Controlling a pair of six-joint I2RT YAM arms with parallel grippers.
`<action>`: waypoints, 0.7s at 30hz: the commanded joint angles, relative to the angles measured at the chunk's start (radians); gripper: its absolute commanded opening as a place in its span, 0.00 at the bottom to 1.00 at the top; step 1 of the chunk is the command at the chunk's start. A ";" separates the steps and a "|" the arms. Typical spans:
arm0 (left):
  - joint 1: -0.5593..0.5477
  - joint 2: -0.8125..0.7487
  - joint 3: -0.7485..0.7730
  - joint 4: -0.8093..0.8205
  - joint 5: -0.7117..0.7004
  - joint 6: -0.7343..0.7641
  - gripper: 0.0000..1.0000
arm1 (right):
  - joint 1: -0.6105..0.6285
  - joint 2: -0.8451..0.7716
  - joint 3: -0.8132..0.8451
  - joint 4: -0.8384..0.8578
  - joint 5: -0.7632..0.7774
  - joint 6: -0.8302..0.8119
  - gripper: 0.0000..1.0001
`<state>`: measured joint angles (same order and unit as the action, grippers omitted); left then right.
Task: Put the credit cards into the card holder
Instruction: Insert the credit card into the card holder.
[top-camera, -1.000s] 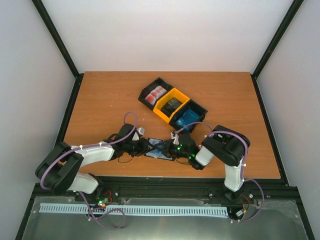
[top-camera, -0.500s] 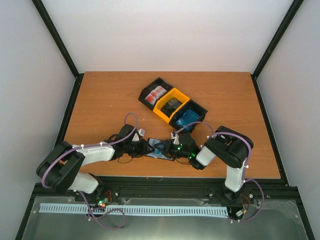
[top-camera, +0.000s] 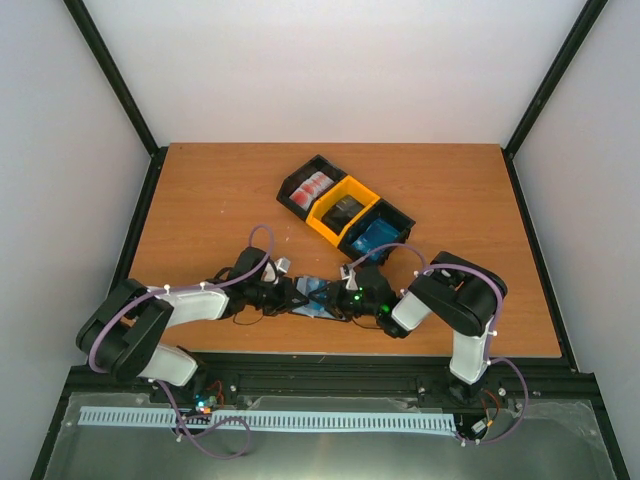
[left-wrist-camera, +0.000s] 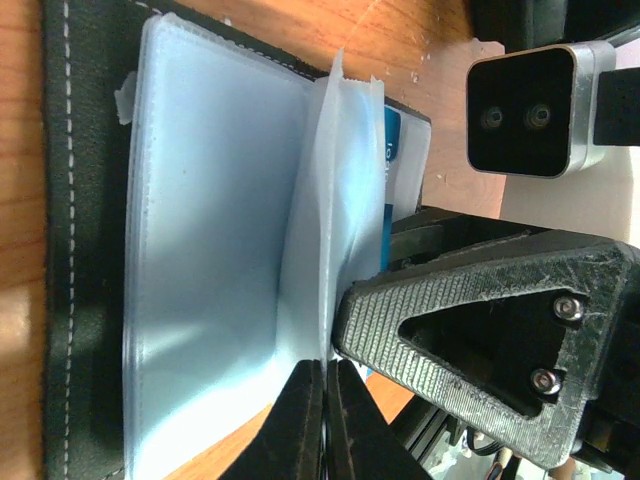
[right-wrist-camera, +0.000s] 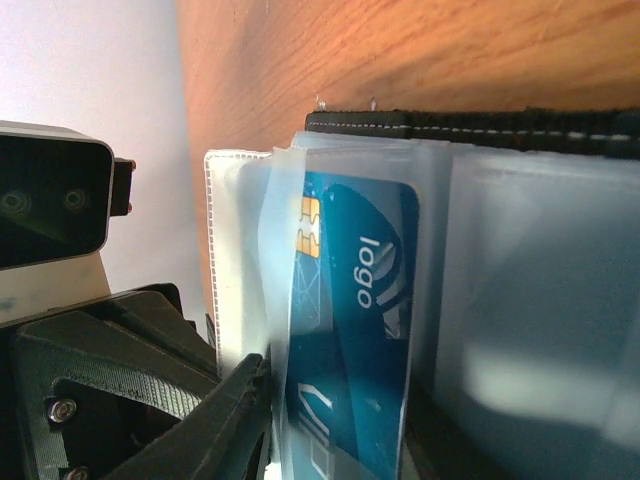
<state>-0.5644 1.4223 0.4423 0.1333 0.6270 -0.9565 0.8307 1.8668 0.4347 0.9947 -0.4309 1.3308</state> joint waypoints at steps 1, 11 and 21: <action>0.008 0.005 -0.004 0.015 0.007 0.016 0.01 | 0.004 -0.016 0.018 0.011 -0.022 -0.019 0.31; 0.022 -0.015 -0.012 0.000 -0.009 0.035 0.01 | -0.001 -0.077 -0.014 -0.045 0.028 -0.037 0.52; 0.029 -0.043 -0.013 -0.020 -0.021 0.051 0.01 | -0.001 -0.201 0.022 -0.350 0.125 -0.124 0.56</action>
<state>-0.5468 1.3937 0.4324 0.1371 0.6312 -0.9401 0.8310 1.7195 0.4339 0.7898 -0.3775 1.2697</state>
